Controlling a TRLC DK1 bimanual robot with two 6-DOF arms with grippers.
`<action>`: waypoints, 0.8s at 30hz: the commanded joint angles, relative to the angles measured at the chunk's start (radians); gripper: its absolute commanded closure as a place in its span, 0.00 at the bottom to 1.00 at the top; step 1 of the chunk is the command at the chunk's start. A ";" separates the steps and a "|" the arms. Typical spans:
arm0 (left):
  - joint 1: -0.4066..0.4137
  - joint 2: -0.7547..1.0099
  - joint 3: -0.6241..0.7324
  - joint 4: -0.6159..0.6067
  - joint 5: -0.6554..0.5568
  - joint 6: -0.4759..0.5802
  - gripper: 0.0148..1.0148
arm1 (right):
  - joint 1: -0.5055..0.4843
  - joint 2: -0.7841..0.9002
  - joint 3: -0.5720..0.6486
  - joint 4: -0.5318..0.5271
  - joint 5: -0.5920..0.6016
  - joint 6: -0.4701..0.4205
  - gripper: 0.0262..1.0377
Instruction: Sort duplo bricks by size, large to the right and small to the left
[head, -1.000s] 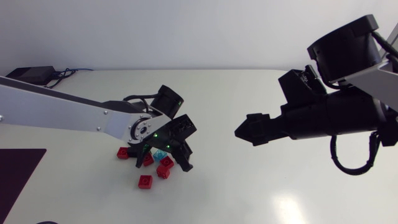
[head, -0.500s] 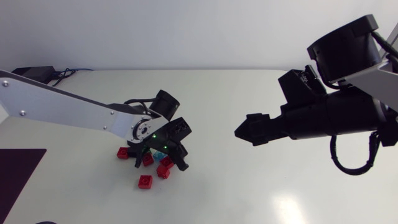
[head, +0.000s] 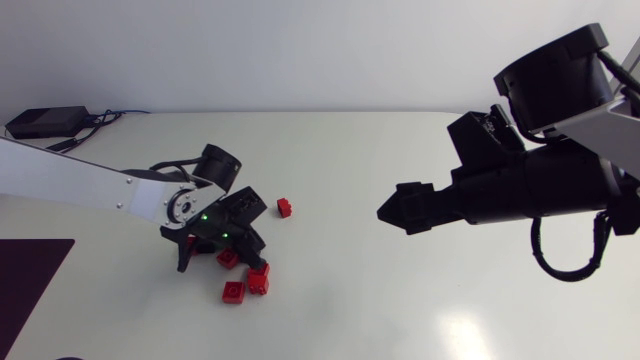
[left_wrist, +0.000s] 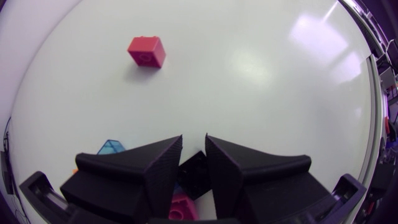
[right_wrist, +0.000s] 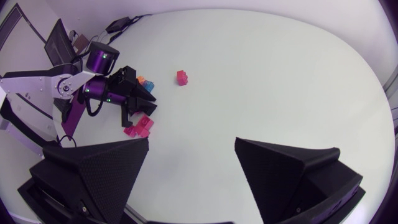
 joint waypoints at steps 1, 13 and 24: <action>0.028 -0.044 -0.020 -0.002 0.011 0.029 0.73 | 0.011 -0.009 -0.025 -0.009 0.006 0.029 0.04; -0.018 0.117 0.295 -0.016 0.021 -0.040 0.73 | 0.001 -0.004 -0.015 -0.011 0.009 0.024 0.04; 0.007 0.272 0.418 -0.053 0.011 -0.015 0.04 | -0.004 0.038 -0.015 0.012 0.009 0.014 0.04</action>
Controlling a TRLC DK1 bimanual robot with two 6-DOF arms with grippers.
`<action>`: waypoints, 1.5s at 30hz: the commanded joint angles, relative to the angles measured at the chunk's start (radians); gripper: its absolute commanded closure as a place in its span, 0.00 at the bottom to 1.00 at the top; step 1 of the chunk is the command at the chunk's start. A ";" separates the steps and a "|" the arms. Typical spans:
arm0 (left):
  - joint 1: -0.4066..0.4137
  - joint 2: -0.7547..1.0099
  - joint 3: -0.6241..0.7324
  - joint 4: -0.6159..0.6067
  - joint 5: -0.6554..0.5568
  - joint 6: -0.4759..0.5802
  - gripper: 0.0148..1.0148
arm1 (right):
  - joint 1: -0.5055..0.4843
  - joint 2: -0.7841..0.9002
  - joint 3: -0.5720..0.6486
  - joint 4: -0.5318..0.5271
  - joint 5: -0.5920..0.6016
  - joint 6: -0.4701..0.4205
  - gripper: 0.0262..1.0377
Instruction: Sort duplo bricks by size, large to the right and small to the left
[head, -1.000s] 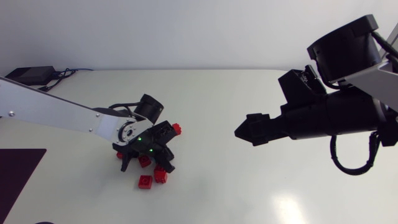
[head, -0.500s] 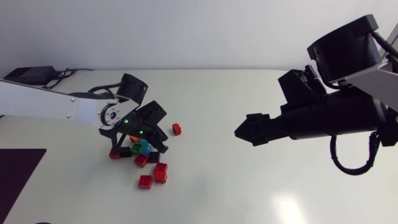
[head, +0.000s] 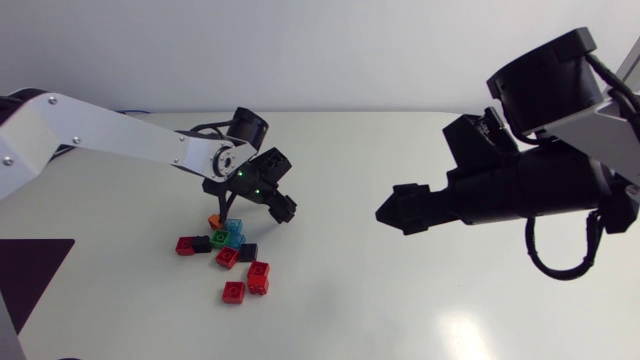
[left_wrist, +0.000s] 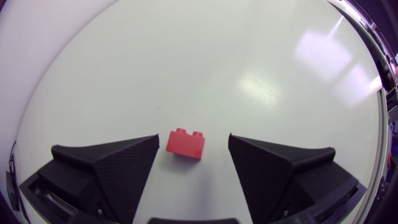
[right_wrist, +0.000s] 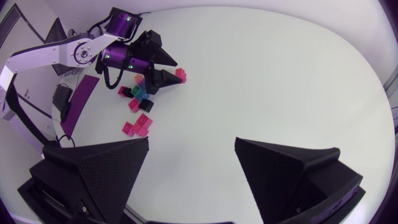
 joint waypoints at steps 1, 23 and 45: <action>0.016 0.035 0.038 -0.018 0.004 0.005 0.04 | -0.002 0.019 -0.014 0.009 0.009 0.013 0.04; 0.037 0.032 -0.005 0.019 0.005 -0.001 0.73 | -0.001 -0.003 -0.012 -0.008 0.007 0.016 0.04; 0.211 -0.545 -0.577 0.071 0.047 0.051 0.74 | 0.018 -0.049 -0.023 -0.020 0.006 0.031 0.04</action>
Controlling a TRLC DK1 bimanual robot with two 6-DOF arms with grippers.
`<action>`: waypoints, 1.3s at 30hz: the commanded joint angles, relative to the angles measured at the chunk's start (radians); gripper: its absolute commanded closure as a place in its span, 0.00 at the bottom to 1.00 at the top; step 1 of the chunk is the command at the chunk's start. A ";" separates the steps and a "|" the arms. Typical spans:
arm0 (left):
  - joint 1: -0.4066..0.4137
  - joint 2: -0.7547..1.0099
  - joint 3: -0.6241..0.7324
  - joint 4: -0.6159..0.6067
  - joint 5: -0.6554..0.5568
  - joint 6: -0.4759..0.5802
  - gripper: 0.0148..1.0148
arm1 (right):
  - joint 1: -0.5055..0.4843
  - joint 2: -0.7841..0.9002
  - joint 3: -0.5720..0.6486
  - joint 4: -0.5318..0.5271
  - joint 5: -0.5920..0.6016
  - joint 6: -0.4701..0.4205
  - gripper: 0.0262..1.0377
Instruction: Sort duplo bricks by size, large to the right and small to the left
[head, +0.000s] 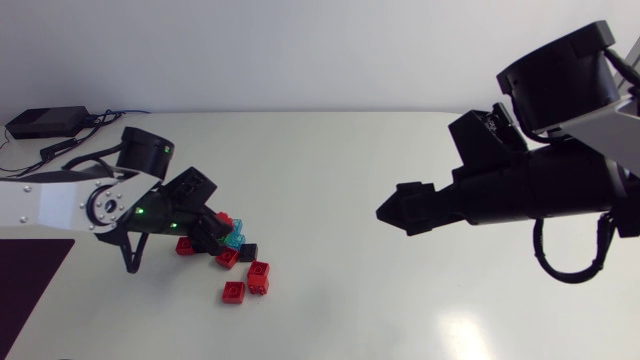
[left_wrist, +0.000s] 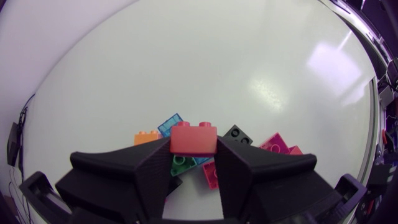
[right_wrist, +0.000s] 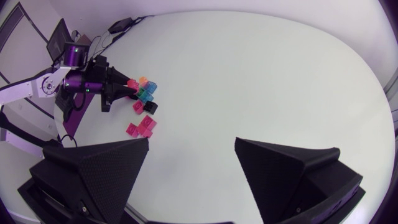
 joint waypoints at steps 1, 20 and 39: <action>0.031 -0.021 -0.055 0.008 0.015 0.023 0.74 | 0.006 -0.013 -0.023 -0.016 0.006 0.027 0.04; 0.054 0.001 -0.035 0.043 0.030 0.008 0.03 | 0.012 -0.019 -0.022 -0.017 0.006 0.034 0.04; -0.011 -0.312 -0.034 -0.064 -0.194 -0.085 0.03 | -0.057 -0.025 0.057 -0.095 0.085 0.029 0.04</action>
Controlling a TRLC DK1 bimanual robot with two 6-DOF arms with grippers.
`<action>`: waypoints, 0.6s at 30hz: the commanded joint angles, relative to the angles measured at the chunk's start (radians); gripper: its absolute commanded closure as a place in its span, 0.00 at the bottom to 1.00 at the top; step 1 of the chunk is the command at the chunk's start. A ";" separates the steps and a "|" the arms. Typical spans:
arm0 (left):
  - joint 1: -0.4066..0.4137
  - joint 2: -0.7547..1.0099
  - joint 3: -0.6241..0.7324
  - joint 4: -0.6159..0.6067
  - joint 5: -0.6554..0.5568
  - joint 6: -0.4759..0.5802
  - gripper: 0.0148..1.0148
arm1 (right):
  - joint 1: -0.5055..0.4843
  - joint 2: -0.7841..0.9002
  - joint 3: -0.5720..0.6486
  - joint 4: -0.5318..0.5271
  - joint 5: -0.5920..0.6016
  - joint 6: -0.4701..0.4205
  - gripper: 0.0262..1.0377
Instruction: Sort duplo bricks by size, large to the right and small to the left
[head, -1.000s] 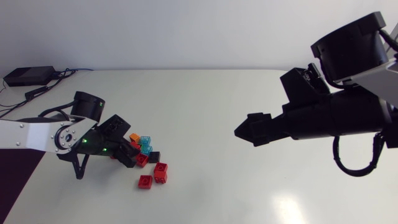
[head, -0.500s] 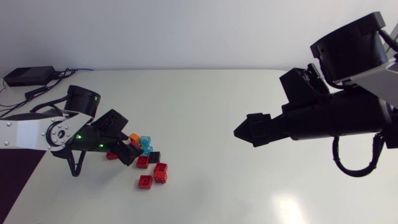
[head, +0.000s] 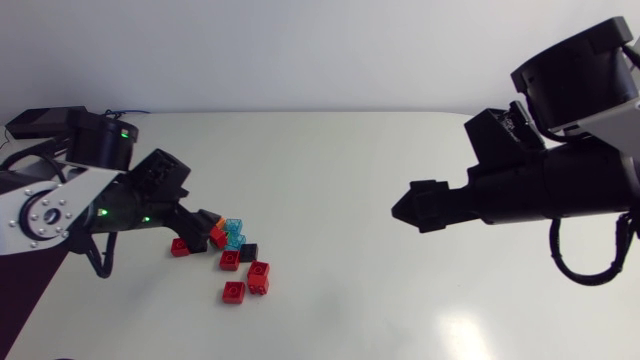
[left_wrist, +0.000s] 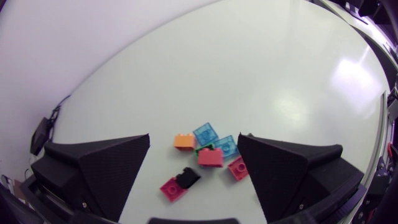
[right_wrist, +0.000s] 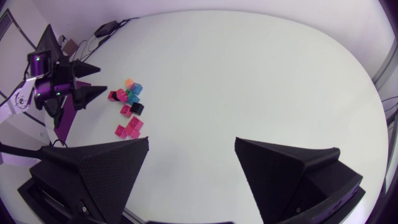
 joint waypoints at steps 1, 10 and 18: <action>0.010 -0.062 0.004 -0.016 -0.061 -0.033 0.03 | -0.031 0.001 0.051 -0.035 0.016 0.021 0.04; 0.006 -0.227 0.005 -0.062 -0.354 -0.101 0.03 | -0.068 -0.037 0.129 -0.140 0.145 0.048 0.04; 0.056 -0.468 -0.028 -0.187 -0.482 -0.139 0.03 | -0.071 -0.162 0.137 -0.209 0.220 0.061 0.04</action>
